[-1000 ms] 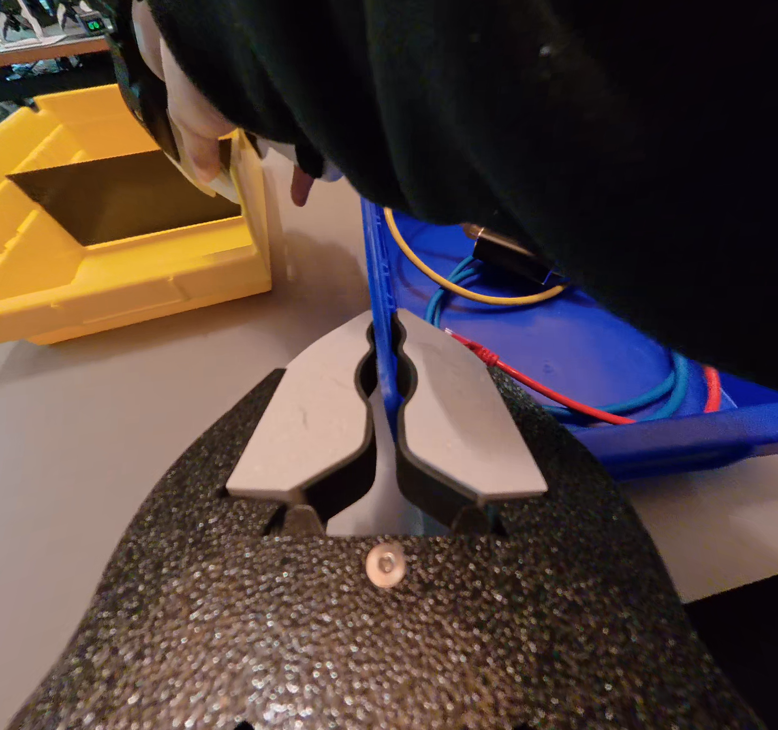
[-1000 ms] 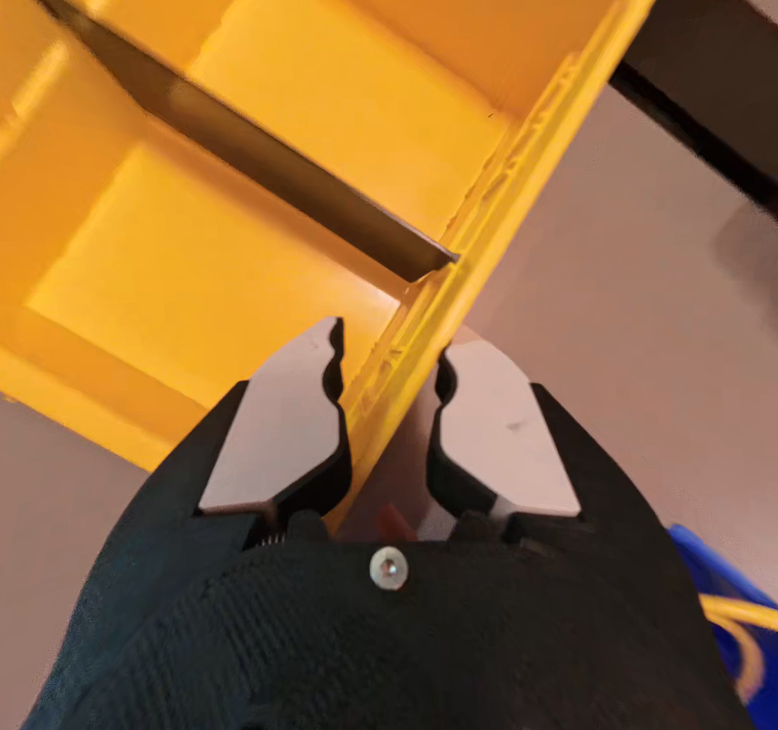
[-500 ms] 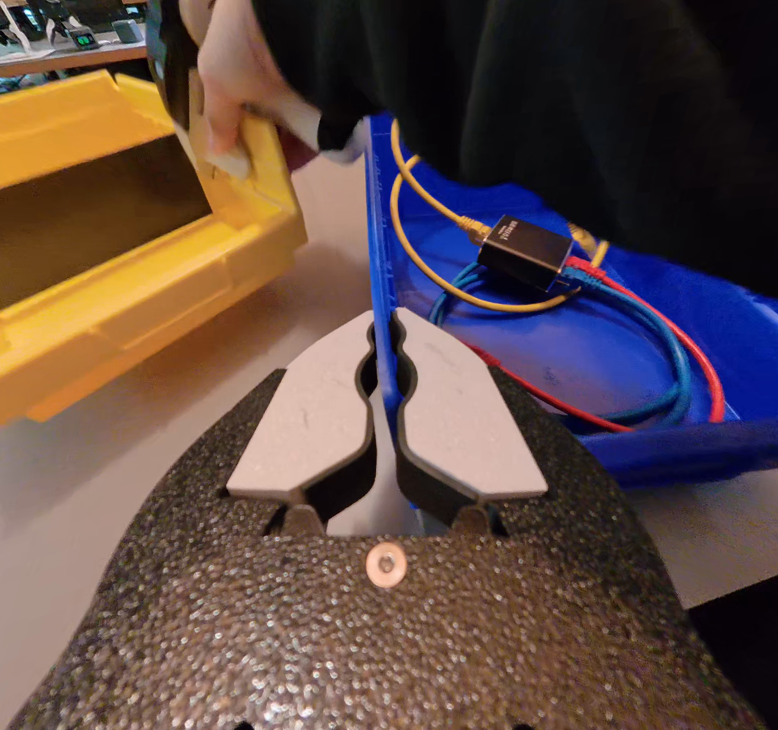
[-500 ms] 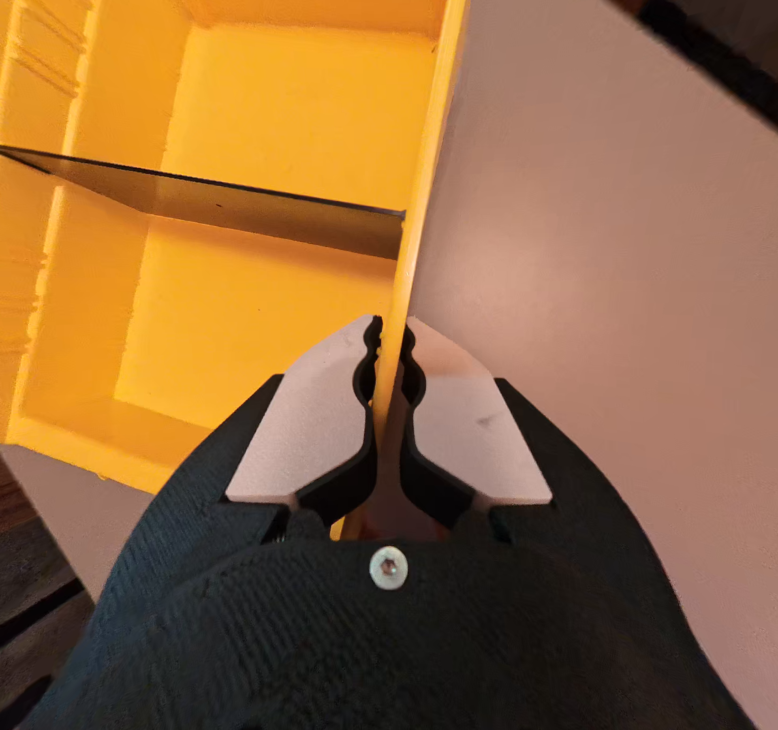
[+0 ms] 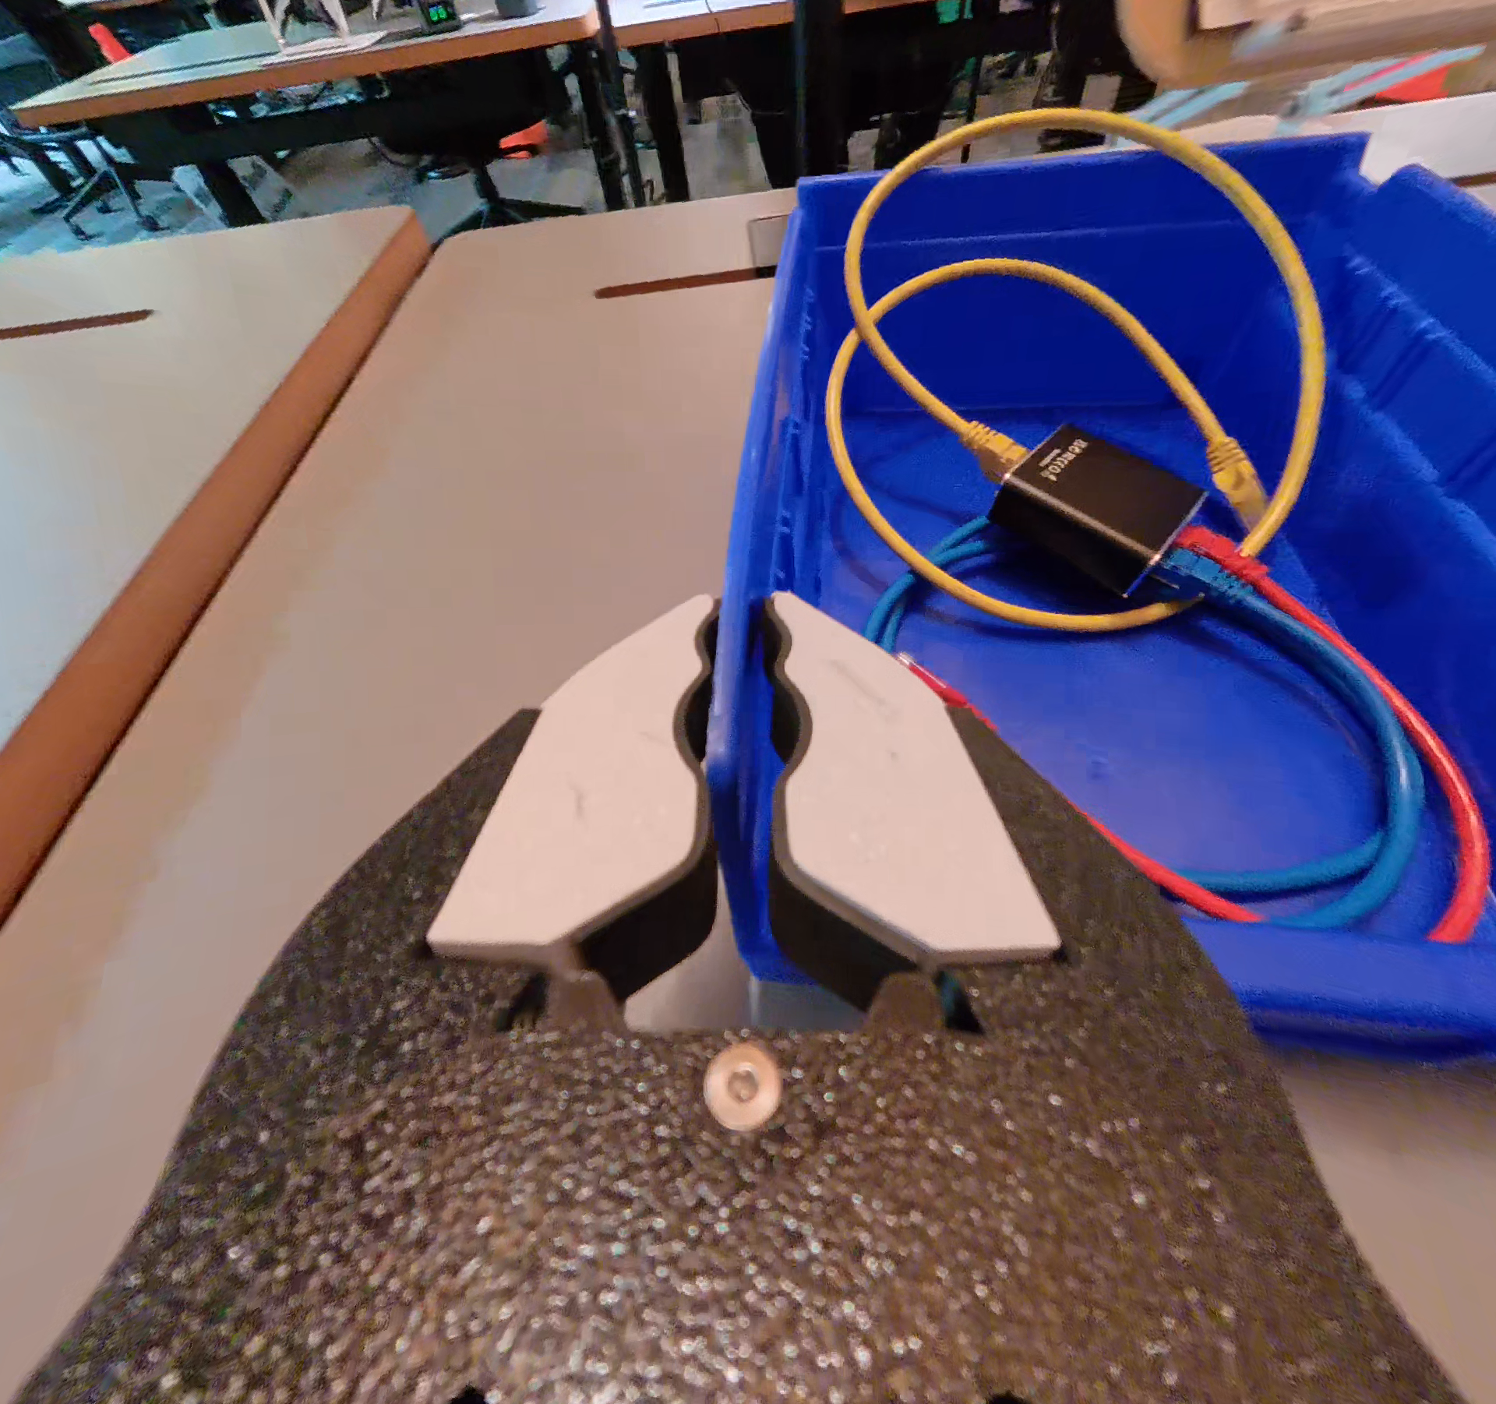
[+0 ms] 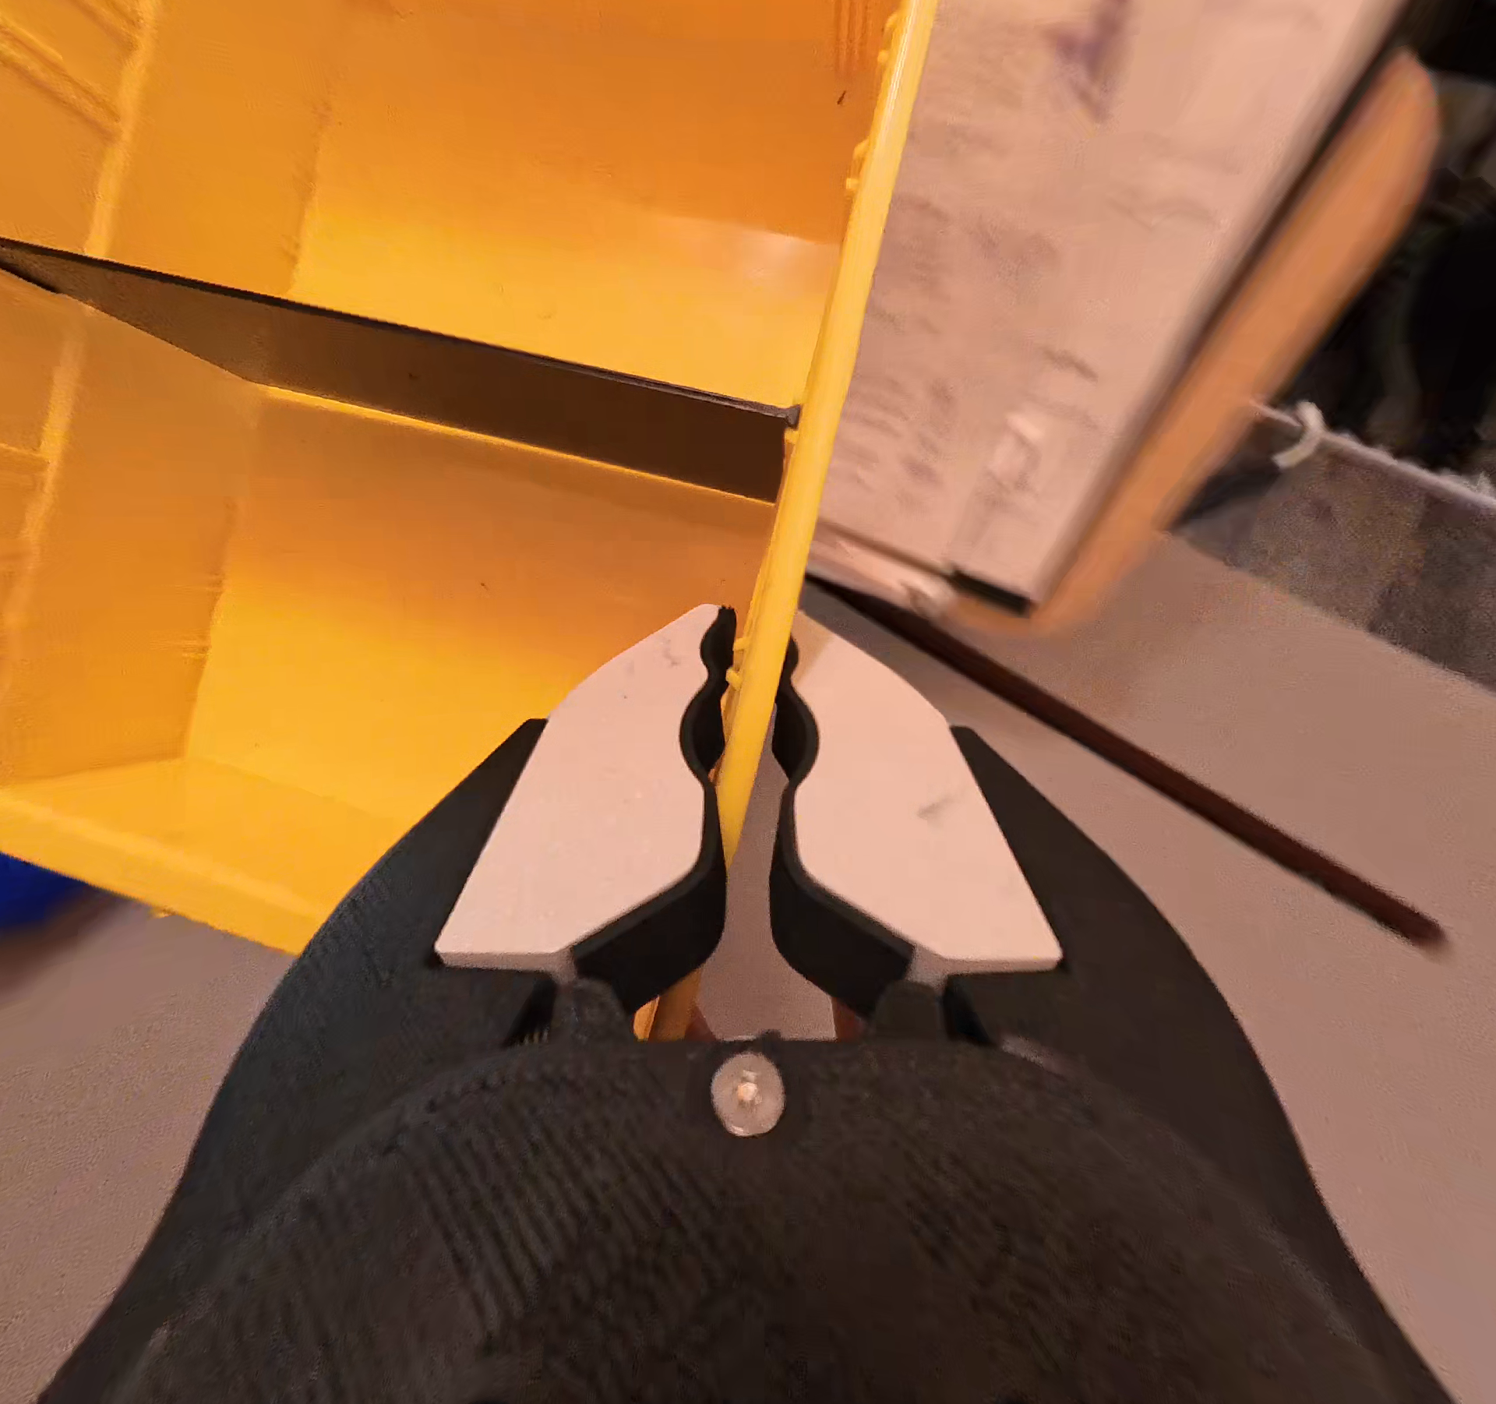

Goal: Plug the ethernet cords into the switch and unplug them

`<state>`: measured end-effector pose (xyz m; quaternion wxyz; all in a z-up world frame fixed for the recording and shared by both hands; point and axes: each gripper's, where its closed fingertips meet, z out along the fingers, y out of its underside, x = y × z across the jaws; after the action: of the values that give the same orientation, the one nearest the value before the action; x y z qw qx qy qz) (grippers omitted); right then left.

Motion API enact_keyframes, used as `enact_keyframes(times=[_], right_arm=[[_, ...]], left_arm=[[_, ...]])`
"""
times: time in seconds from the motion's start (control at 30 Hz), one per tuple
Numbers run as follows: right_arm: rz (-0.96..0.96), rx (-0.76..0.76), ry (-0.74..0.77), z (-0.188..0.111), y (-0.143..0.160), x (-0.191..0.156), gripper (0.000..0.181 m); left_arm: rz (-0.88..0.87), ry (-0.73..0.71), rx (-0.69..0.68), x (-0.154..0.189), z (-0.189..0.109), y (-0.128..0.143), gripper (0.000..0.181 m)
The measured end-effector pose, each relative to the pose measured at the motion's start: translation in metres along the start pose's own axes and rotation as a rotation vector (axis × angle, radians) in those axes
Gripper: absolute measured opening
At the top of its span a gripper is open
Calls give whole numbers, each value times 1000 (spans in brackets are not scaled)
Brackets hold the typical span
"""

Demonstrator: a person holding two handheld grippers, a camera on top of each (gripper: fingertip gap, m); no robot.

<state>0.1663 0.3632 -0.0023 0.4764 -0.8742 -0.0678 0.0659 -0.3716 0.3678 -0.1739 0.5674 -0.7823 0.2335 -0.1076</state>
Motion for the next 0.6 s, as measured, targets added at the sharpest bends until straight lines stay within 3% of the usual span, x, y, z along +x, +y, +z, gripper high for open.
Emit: enact_keyframes(times=[0.17,0.33,0.43,0.5,0.6], right_arm=[[128,-122,110,-55,125,108,7],[259,-246,174,-77,221,175,6],[298,-302,190,-79,255,198,6],[301,-319,213,-80,266,210,7],[285,-344,246,-78,272,224,6]], left_arm=[[-74,-37,-24,-68,42,-6,8],[-115,-87,-45,-110,71,-9,6],[-123,-74,-87,-116,79,-9,5],[-98,-113,-144,-122,76,-13,13],[-56,-207,-124,-118,65,-47,26]])
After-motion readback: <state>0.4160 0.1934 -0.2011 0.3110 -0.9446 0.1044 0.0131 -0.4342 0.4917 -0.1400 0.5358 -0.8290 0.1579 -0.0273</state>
